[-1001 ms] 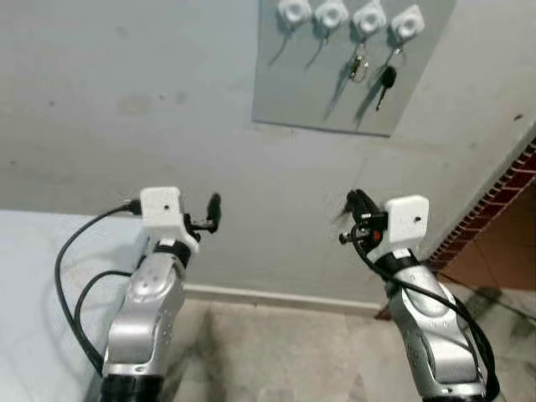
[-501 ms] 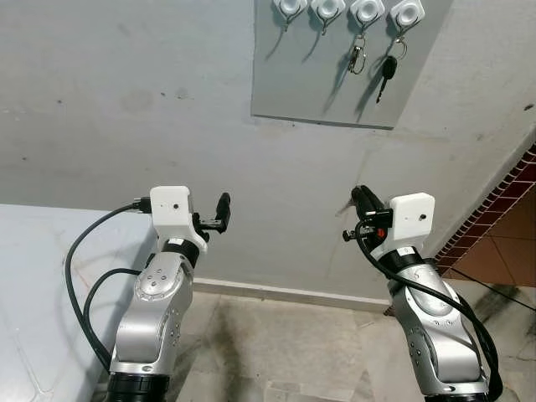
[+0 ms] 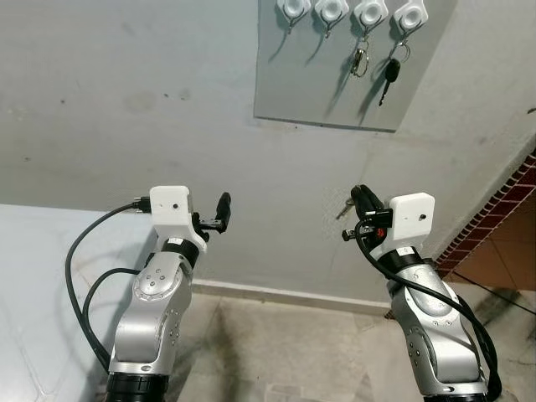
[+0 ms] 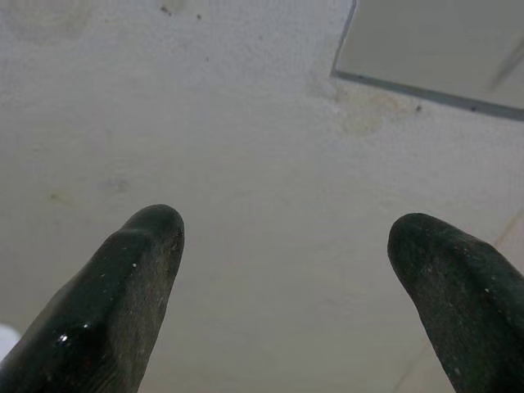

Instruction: Hang keys on a hook

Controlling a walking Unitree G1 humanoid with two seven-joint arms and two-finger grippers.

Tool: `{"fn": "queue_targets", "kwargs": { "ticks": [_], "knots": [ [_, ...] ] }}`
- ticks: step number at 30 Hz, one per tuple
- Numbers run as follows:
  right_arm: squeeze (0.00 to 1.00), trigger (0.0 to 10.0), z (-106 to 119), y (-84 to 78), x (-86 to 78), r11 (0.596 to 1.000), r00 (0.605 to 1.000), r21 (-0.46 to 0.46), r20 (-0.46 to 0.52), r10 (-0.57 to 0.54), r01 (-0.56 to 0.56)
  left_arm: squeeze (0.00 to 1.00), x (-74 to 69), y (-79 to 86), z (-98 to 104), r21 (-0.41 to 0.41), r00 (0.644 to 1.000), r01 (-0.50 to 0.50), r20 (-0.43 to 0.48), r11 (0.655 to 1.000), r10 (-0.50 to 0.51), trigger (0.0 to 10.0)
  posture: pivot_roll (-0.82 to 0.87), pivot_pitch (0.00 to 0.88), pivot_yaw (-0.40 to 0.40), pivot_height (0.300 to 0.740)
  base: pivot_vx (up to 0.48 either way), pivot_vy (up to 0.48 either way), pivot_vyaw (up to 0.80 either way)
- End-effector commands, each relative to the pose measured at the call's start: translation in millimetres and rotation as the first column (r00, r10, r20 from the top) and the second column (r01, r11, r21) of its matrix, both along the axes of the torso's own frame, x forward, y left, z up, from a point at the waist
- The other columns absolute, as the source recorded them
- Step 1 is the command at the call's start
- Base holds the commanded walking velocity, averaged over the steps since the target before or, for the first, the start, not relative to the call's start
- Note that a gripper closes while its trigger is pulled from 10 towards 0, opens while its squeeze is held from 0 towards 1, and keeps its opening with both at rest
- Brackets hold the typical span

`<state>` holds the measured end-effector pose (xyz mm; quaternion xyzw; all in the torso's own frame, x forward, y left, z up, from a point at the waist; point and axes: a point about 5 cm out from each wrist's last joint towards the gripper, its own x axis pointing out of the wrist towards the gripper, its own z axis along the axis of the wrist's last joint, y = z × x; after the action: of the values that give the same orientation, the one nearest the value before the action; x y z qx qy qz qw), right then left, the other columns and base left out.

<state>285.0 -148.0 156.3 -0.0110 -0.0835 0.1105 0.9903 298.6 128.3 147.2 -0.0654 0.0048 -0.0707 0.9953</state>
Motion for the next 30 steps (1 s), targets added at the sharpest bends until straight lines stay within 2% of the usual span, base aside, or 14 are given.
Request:
{"fn": "queue_targets", "kwargs": {
  "ticks": [1, 20, 30],
  "knots": [
    [0.00, 10.0, 4.9, -0.4, -1.4, 1.000, 1.000, 0.003, 0.026, -0.005, 0.005, 0.00, 0.7, -2.1, 5.0, 0.008, 1.000, 0.019, 0.024, 1.000, -0.020, 10.0, 0.02, 0.032, -0.027, 0.732, 0.311, 0.000, 0.00],
    [0.00, 10.0, 4.0, 0.0, -1.7, 1.000, 1.000, 0.000, 0.024, -0.001, 0.001, 0.00, 0.1, -3.3, 5.8, 0.003, 0.999, 0.021, 0.031, 1.000, -0.021, 10.0, 0.02, 0.030, -0.027, 0.732, 0.327, 0.000, 0.00],
    [0.00, 10.0, 3.7, -0.1, -1.9, 1.000, 1.000, -0.003, 0.022, 0.001, -0.001, 0.00, 1.4, -2.9, 2.4, 0.012, 1.000, -0.006, 0.006, 1.000, 0.006, 10.0, 0.02, 0.030, -0.030, 0.732, 0.000, 0.000, 0.00]
  ]
}}
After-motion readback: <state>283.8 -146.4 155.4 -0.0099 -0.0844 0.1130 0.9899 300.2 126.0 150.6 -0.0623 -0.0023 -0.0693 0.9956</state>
